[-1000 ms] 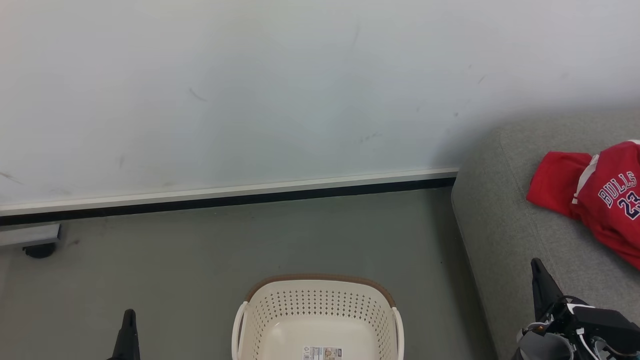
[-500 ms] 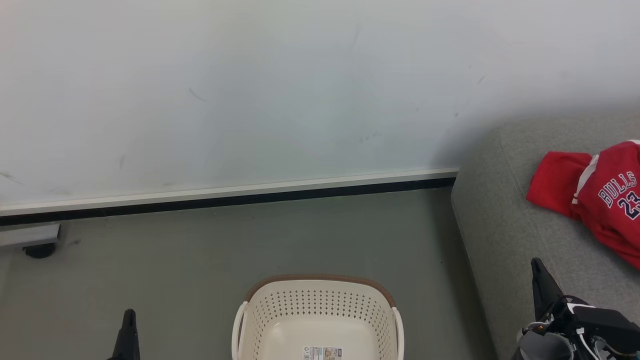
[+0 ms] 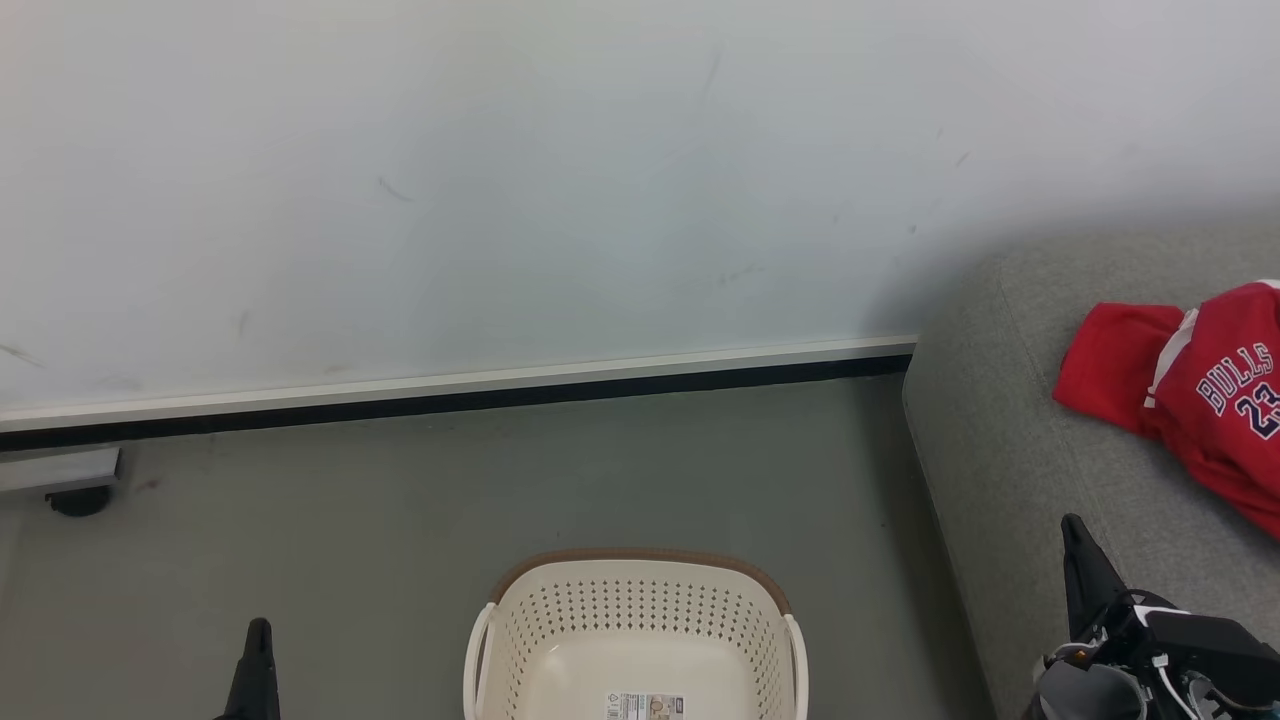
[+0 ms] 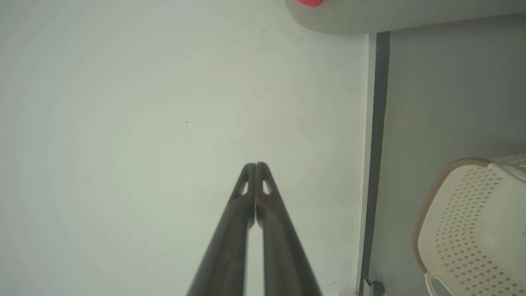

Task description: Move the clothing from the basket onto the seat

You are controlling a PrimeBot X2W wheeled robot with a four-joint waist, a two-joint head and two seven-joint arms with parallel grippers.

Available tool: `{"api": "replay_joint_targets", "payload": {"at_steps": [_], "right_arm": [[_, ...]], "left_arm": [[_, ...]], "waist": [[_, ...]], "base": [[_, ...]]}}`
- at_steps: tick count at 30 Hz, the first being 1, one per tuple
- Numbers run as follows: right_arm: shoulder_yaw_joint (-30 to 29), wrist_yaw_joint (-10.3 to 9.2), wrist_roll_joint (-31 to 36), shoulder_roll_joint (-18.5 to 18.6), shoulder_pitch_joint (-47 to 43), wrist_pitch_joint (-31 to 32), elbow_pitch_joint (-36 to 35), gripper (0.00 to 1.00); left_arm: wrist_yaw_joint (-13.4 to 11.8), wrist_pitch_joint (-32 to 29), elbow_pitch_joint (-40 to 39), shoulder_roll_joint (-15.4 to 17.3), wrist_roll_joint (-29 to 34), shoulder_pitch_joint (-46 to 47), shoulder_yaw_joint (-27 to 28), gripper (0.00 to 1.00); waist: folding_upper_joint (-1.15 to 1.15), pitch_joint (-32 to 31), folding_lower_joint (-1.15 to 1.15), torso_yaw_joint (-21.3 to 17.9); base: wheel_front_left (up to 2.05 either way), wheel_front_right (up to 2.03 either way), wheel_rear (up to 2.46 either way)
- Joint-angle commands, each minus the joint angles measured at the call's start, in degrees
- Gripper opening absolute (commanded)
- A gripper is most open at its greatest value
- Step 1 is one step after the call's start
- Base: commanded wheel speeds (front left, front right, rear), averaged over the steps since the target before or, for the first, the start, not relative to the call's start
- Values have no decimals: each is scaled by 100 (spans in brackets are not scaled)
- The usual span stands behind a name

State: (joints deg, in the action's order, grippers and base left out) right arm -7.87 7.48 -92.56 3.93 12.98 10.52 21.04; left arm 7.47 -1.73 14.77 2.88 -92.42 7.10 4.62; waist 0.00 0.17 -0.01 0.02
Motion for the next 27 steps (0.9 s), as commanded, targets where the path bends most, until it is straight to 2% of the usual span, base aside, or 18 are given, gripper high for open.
{"api": "replay_joint_targets", "payload": {"at_steps": [1,27], "right_arm": [[-4,2,45,-22,20,6,2,0],[-39,2,73,-43,22,39,3,0]], "left_arm": [[12,-5,18,-2,-23,21,11,0],[11,-4,17,-2,-24,21,10,0]], "waist": [[0,0,1,0],[0,0,1,0]], "base": [[0,0,0],[0,0,0]]}}
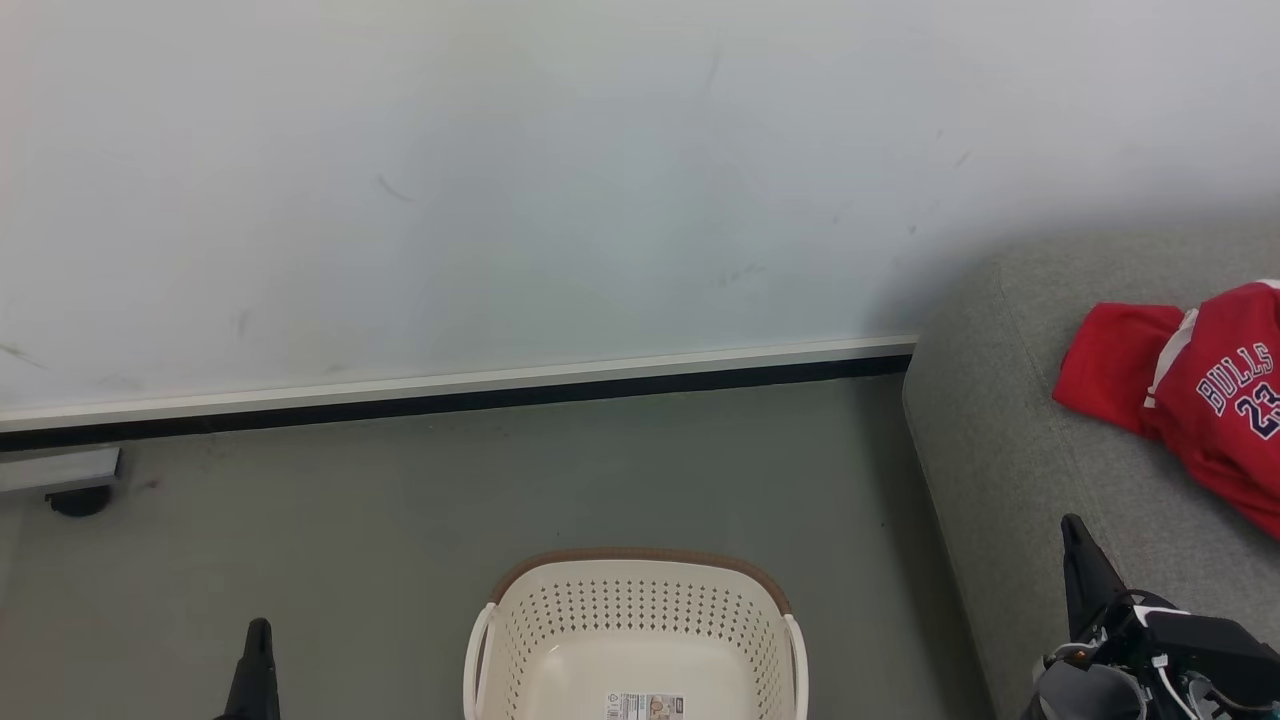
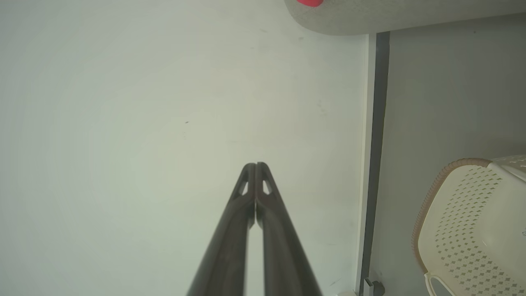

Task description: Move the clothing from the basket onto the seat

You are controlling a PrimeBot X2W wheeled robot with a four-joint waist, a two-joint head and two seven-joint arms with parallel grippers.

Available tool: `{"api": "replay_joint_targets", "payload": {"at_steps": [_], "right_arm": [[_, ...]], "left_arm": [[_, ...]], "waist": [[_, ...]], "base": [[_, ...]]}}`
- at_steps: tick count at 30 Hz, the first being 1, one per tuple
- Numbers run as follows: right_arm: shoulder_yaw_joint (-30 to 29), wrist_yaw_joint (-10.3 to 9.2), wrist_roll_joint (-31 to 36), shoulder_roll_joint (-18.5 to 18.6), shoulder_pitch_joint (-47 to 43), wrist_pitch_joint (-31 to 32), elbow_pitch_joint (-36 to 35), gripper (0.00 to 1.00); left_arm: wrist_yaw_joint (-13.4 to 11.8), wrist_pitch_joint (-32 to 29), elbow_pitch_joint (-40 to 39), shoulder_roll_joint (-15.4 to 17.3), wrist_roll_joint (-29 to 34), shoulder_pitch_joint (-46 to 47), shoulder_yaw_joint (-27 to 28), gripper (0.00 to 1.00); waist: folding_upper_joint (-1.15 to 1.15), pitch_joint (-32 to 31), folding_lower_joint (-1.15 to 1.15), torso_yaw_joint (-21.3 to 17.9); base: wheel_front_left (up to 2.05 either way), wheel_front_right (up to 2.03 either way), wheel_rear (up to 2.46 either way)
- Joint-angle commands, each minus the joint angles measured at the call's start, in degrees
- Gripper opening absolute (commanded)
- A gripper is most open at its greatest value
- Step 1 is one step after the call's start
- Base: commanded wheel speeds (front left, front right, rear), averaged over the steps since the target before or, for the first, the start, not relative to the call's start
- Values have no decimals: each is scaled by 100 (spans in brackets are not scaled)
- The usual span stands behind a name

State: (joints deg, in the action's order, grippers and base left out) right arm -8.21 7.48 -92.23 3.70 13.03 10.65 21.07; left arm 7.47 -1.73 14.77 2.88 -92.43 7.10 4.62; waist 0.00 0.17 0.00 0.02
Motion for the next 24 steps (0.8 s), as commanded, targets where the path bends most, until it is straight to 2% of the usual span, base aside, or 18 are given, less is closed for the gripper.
{"api": "replay_joint_targets", "payload": {"at_steps": [1,24], "right_arm": [[-6,2,42,-20,18,27,1,0],[-30,2,52,-33,19,41,2,0]], "left_arm": [[11,-4,17,-2,-23,21,10,0],[11,-3,17,-2,-22,20,9,0]], "waist": [[0,0,0,0],[0,0,0,0]], "base": [[0,0,0],[0,0,0]]}}
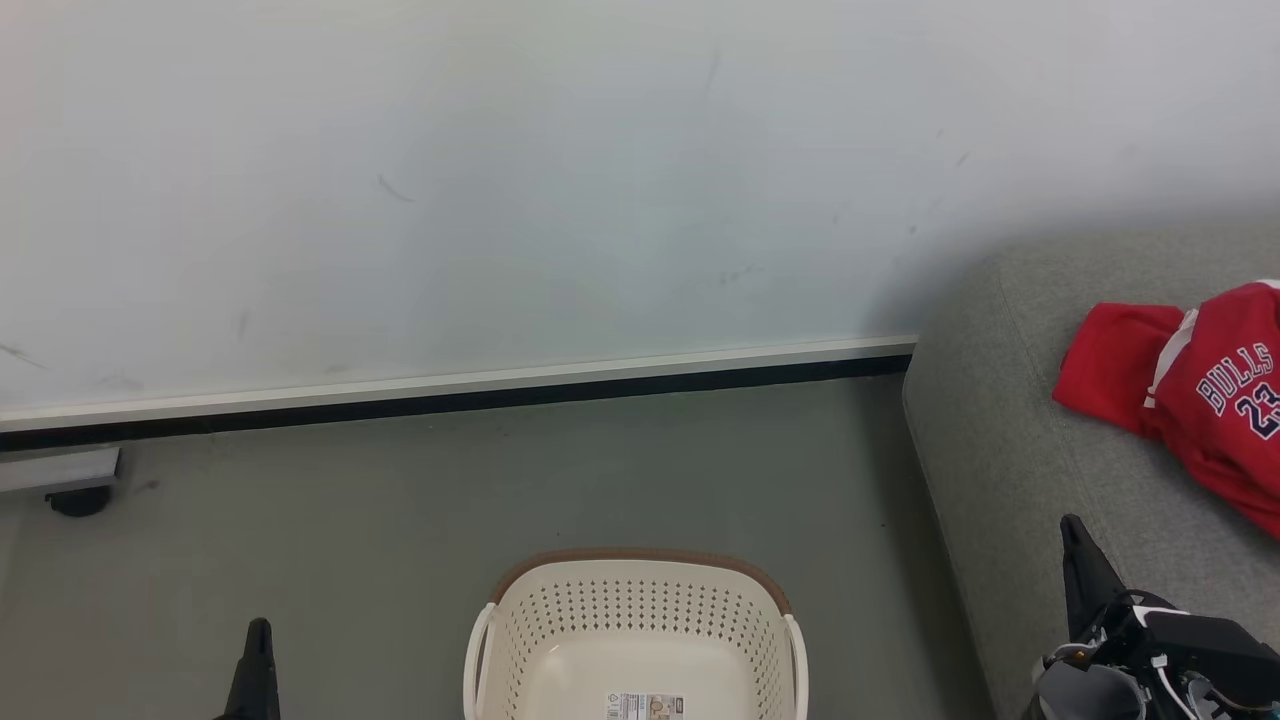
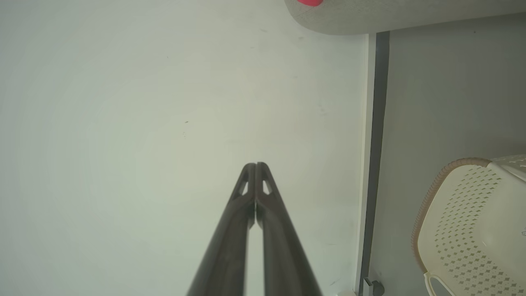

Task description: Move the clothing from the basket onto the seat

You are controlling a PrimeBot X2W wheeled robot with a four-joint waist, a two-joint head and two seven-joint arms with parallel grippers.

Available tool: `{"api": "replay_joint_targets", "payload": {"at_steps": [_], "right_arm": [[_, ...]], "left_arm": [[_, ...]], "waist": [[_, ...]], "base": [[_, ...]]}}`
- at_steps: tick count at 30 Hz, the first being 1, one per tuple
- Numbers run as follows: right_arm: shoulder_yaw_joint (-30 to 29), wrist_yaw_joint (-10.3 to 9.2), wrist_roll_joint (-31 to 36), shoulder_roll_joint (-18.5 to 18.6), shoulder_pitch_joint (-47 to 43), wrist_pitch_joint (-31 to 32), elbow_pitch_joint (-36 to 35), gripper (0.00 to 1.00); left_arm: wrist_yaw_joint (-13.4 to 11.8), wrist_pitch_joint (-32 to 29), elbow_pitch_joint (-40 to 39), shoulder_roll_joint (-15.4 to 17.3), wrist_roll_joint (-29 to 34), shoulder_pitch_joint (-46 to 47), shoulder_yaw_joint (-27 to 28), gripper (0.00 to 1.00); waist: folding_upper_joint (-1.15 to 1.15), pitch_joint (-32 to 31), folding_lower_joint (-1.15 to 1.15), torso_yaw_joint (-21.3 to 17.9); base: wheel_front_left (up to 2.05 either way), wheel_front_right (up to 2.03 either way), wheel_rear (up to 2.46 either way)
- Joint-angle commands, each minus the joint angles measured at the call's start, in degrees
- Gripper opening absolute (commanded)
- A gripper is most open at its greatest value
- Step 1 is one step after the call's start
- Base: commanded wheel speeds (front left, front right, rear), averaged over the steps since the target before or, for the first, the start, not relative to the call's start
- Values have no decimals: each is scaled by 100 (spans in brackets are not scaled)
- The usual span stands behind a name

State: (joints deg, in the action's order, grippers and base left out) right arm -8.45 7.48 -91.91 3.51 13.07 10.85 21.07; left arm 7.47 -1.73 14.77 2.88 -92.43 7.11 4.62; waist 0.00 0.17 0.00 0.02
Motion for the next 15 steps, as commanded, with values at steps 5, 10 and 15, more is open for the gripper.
{"api": "replay_joint_targets", "payload": {"at_steps": [5,10,15], "right_arm": [[-9,2,21,-17,16,25,2,0],[-15,2,28,-20,10,25,1,0],[-19,2,33,-21,9,23,2,0]], "left_arm": [[11,-3,17,-2,-22,20,9,0],[11,-3,17,-2,-22,20,9,0],[11,-3,17,-2,-22,20,9,0]], "waist": [[0,0,0,0],[0,0,0,0],[0,0,0,0]], "base": [[0,0,0],[0,0,0],[0,0,0]]}}
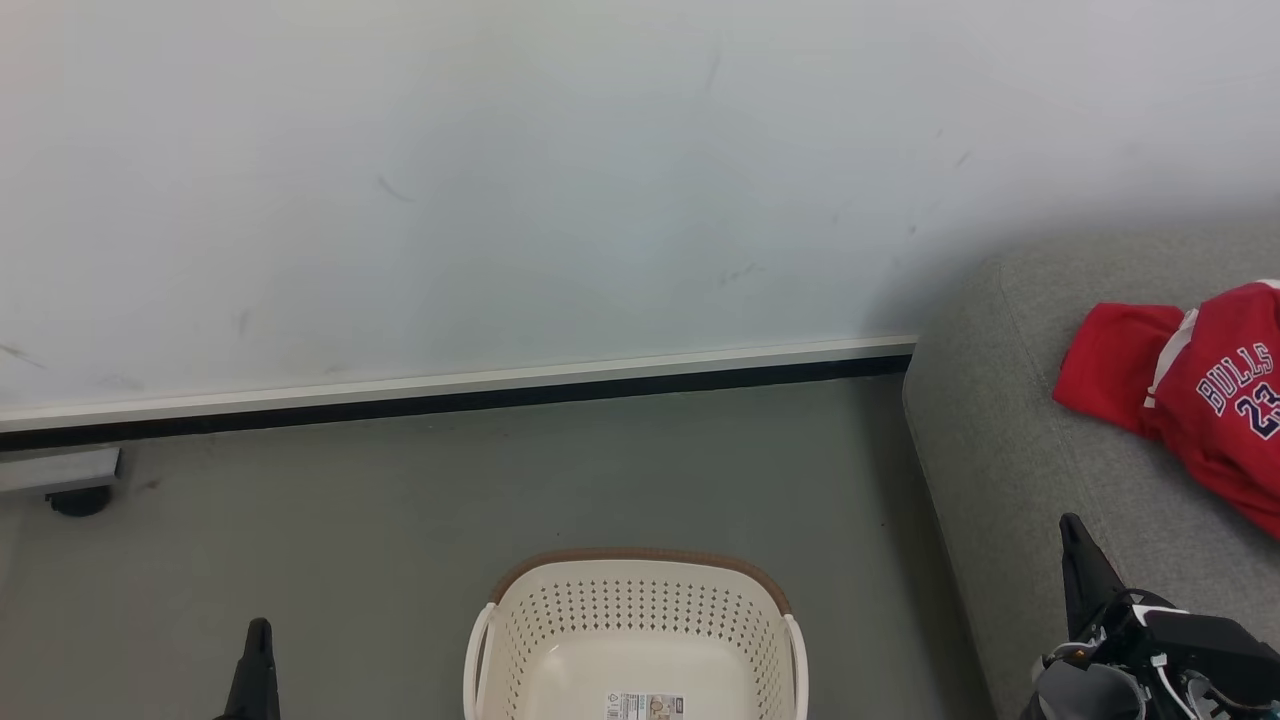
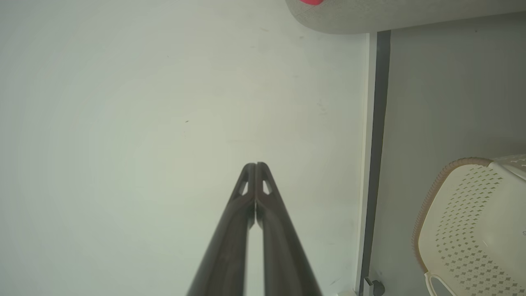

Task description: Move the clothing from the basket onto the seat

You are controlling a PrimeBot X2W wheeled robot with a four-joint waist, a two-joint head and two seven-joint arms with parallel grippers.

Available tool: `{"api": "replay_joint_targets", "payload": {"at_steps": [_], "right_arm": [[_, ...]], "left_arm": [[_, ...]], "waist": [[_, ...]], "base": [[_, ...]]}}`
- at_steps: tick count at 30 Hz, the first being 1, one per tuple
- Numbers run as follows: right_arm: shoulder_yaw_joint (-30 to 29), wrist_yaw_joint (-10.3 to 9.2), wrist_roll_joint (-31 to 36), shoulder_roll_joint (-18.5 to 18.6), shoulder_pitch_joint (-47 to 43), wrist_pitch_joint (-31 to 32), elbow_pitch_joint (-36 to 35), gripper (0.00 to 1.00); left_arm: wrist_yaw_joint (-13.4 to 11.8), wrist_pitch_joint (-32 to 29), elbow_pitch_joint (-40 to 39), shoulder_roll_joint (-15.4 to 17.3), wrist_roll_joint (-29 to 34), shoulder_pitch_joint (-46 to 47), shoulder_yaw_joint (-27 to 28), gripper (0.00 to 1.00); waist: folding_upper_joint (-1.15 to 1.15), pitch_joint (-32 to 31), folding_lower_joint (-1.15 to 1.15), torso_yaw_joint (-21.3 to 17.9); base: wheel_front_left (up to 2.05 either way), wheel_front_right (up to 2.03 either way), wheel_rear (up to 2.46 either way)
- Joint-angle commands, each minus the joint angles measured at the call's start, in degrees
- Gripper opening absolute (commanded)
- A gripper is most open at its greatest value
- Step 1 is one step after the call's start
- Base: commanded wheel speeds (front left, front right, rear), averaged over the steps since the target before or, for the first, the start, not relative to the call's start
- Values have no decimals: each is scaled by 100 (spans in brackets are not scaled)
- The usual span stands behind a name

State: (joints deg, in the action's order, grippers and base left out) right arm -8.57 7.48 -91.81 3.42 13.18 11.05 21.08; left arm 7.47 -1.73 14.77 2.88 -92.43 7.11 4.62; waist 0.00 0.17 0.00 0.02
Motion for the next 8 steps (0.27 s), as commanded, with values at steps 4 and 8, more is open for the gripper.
{"api": "replay_joint_targets", "payload": {"at_steps": [4,8], "right_arm": [[-10,2,28,-14,-2,5,1,0],[-12,2,32,-17,-1,8,1,0]], "left_arm": [[11,-3,16,-2,-22,20,9,0],[12,-3,16,-2,-22,20,9,0]], "waist": [[0,0,0,0],[0,0,0,0]], "base": [[0,0,0],[0,0,0]]}}
